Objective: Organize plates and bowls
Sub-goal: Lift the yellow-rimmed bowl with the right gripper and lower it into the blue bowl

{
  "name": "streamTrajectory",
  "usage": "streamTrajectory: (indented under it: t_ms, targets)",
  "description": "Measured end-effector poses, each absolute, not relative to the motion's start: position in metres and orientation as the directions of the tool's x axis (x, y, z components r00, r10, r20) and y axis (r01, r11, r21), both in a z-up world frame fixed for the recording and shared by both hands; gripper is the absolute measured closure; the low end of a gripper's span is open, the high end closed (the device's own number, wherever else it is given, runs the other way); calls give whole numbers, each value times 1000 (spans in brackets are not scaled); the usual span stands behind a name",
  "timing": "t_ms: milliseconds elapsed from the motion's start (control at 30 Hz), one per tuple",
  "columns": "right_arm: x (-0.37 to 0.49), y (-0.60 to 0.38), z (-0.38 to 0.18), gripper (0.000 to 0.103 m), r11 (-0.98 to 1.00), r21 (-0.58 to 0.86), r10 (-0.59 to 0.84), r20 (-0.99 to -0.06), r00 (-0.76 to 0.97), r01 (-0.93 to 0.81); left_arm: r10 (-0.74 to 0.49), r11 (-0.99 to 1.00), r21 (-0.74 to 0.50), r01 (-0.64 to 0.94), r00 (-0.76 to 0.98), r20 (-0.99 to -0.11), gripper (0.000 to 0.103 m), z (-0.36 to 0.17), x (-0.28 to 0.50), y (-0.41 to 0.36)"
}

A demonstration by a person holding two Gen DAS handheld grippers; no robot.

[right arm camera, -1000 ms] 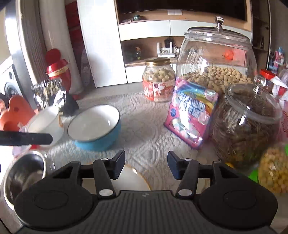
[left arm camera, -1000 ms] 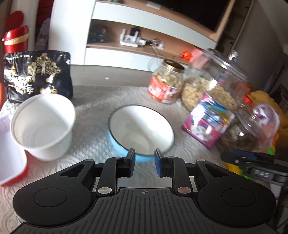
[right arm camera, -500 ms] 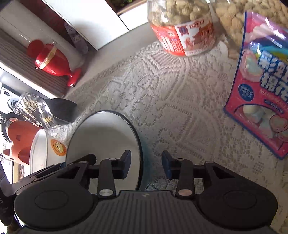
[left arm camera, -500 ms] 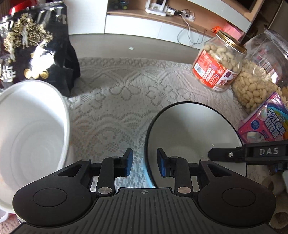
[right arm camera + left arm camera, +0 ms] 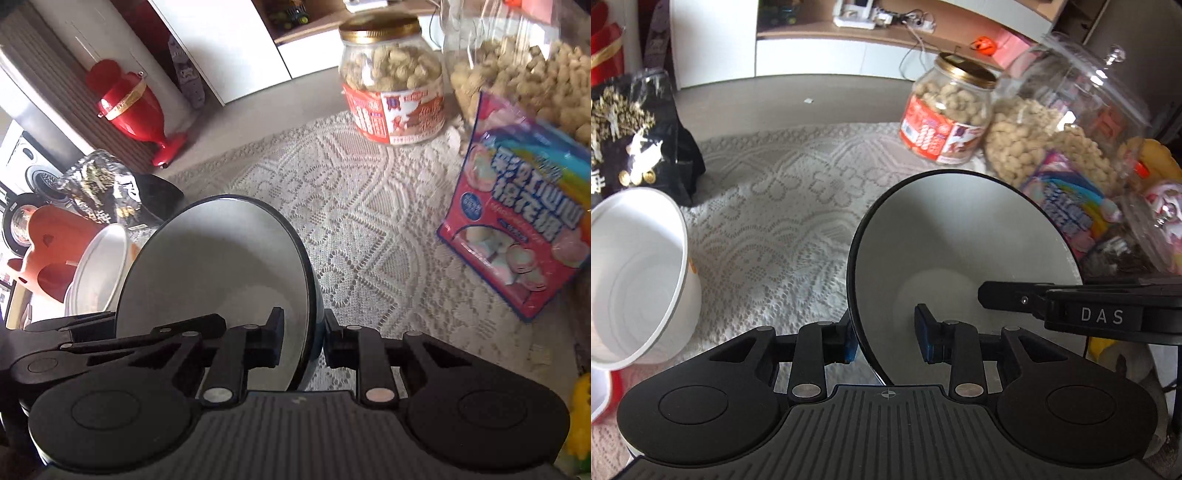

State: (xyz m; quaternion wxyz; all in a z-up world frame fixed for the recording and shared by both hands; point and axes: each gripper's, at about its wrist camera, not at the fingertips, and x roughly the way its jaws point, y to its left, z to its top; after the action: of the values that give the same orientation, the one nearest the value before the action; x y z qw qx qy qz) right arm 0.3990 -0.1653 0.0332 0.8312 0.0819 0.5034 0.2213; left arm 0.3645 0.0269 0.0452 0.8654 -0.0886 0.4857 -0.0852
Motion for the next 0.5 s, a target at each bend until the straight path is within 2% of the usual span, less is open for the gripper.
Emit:
streamTrajectory:
  t_ms: [200,500]
  targets:
    - [336,-196,67,81,900,311,420,-809,412,-306,-264,963,-202,176,492,-829,69,75,303,-9]
    - [295,-222,-1,80,909,309,383,-883,270,-278,-280,951,-209,227,353,-893,69,24,276,-36]
